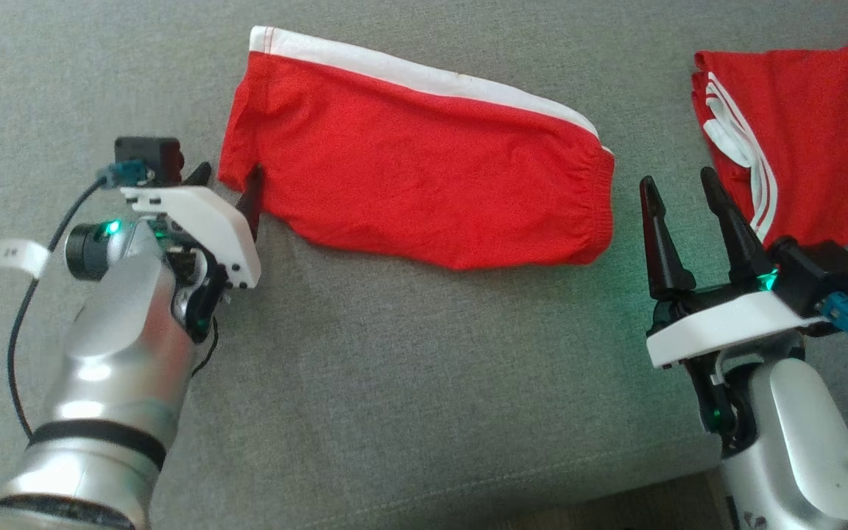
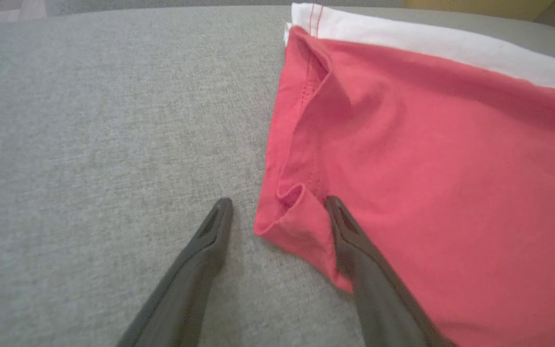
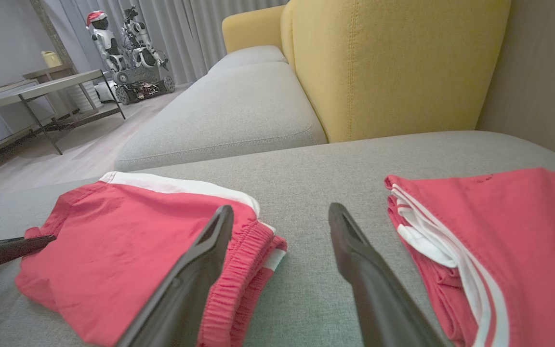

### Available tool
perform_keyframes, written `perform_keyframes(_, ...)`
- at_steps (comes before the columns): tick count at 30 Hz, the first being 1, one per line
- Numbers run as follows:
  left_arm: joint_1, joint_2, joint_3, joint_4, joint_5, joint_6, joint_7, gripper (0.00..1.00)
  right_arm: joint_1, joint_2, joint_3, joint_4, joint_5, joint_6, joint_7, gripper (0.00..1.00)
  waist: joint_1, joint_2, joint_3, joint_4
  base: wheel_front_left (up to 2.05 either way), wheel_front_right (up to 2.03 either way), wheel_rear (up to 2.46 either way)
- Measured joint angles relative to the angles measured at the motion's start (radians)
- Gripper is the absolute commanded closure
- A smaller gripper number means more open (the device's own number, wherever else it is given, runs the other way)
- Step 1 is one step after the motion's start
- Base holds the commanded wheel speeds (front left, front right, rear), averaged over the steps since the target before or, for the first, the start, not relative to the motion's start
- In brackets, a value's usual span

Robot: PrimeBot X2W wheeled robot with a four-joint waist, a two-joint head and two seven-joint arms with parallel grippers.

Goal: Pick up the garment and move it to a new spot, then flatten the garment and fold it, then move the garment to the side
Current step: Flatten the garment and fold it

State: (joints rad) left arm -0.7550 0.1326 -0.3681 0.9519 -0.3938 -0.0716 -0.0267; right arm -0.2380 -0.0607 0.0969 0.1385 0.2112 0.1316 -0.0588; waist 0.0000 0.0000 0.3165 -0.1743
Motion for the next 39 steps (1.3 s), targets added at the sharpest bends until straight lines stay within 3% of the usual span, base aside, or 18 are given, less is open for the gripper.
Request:
perform_keyframes(2, -0.031, -0.01, -0.002, 0.04, -0.008, -0.01, 0.009, 0.0, 0.0, 0.002, 0.0, 0.0, 0.0, 0.0, -0.003, 0.0, 0.0, 0.0, 0.002, -0.002, 0.0, 0.0, 0.0)
perform_keyframes(3, -0.054, -0.018, -0.002, 0.076, -0.023, -0.018, 0.017, 0.14, 0.0, 0.002, 0.001, 0.002, 0.007, 0.0, -0.003, 0.0, 0.0, 0.0, 0.003, -0.003, 0.0, 0.0, 0.0)
perform_keyframes(4, -0.062, -0.021, -0.003, 0.088, -0.024, -0.019, 0.016, 0.56, 0.0, 0.002, 0.002, 0.002, 0.009, 0.0, -0.003, 0.0, 0.0, 0.0, 0.004, -0.004, 0.0, 0.0, 0.0)
perform_keyframes(6, -0.077, -0.023, -0.004, 0.112, -0.027, -0.03, 0.014, 1.0, -0.001, 0.003, 0.003, 0.002, 0.009, 0.0, -0.003, 0.0, 0.0, 0.0, 0.007, -0.007, 0.0, 0.0, 0.0)
perform_keyframes(21, -0.049, -0.053, -0.007, 0.165, -0.059, -0.042, -0.175, 1.0, -0.002, 0.006, -0.016, 0.004, 0.017, 0.0, -0.002, 0.0, 0.0, 0.0, -0.004, 0.027, 0.0, 0.0, 0.0)
perform_keyframes(29, 0.137, -0.055, 0.012, -0.023, -0.076, -0.003, -0.222, 1.0, 0.007, 0.007, -0.056, -0.013, 0.016, 0.0, 0.025, 0.0, 0.0, 0.0, -0.026, 0.091, 0.0, 0.0, 0.0)
perform_keyframes(39, 0.433, -0.037, 0.02, -0.355, -0.095, 0.098, -0.174, 1.0, 0.068, 0.007, -0.076, -0.045, 0.007, 0.0, 0.06, 0.0, 0.0, 0.0, -0.07, 0.13, 0.0, 0.0, 0.0)
